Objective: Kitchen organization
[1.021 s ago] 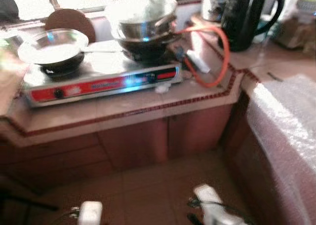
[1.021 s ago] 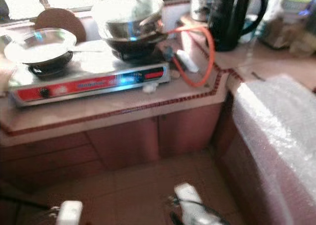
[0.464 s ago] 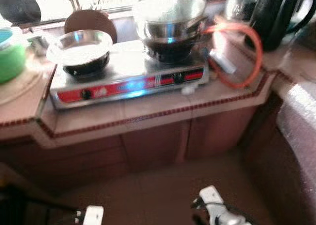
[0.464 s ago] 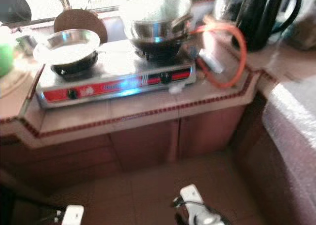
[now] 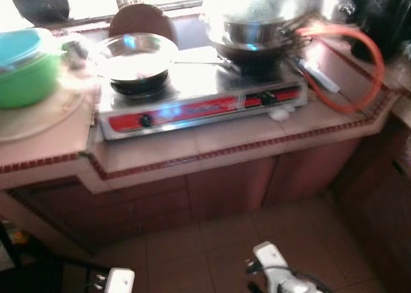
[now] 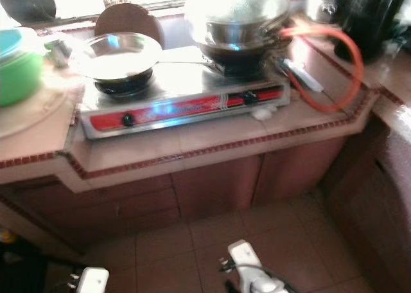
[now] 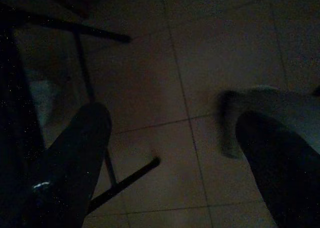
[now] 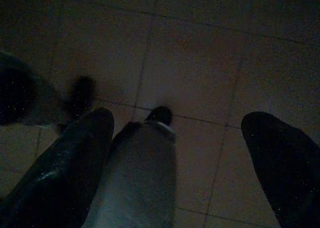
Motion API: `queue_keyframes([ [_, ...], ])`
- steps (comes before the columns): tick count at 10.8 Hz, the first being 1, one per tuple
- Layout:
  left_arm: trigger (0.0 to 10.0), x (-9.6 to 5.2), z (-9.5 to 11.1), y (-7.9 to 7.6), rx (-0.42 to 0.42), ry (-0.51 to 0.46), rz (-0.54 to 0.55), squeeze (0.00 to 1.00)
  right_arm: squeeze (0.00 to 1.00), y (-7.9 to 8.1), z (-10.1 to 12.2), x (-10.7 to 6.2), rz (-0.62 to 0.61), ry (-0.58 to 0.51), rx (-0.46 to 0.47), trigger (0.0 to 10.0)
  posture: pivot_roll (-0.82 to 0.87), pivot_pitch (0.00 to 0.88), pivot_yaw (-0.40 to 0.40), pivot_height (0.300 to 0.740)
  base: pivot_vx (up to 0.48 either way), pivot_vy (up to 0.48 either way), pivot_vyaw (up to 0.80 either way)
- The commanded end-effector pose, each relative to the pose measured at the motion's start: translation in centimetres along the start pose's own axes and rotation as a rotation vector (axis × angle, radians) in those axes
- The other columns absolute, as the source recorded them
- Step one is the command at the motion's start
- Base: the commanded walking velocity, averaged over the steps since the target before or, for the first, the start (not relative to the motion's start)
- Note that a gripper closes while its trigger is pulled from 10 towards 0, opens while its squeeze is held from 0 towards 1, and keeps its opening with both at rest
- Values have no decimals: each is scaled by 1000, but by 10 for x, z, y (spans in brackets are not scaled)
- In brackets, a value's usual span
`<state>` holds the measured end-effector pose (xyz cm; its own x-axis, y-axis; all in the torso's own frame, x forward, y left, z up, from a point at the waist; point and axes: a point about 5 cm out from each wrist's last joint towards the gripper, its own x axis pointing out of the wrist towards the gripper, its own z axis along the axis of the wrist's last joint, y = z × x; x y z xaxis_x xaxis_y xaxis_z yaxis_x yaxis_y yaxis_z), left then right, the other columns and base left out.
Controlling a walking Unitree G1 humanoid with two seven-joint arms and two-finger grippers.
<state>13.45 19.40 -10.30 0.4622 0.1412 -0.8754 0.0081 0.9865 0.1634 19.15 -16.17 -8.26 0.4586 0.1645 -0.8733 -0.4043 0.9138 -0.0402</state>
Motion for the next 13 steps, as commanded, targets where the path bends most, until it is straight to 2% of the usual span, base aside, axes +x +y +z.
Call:
queue_keyframes([
  [1,10000,-1,-5,9,15,14,19,0,0,9,7,2,26,-18,-8,10000,-34,75,36,740,0,0,0],
  [6,10000,0,1,7,37,-6,18,0,0,10,8,2,29,-23,-5,10000,-34,77,36,740,0,0,0],
  [8,10000,0,3,5,46,-12,17,0,0,10,10,3,32,-29,-42,10000,-32,77,35,740,0,0,0],
  [11,10000,1,4,4,56,-16,16,0,0,10,10,3,21,-27,-55,10000,-33,78,37,740,0,0,775],
  [12,10000,1,6,4,59,-20,16,0,0,8,2,1,21,-18,-55,10000,-36,78,38,740,0,0,725],
  [13,10000,1,6,3,60,-20,15,0,0,7,0,1,16,-16,-46,10000,-36,78,37,740,0,0,0],
])
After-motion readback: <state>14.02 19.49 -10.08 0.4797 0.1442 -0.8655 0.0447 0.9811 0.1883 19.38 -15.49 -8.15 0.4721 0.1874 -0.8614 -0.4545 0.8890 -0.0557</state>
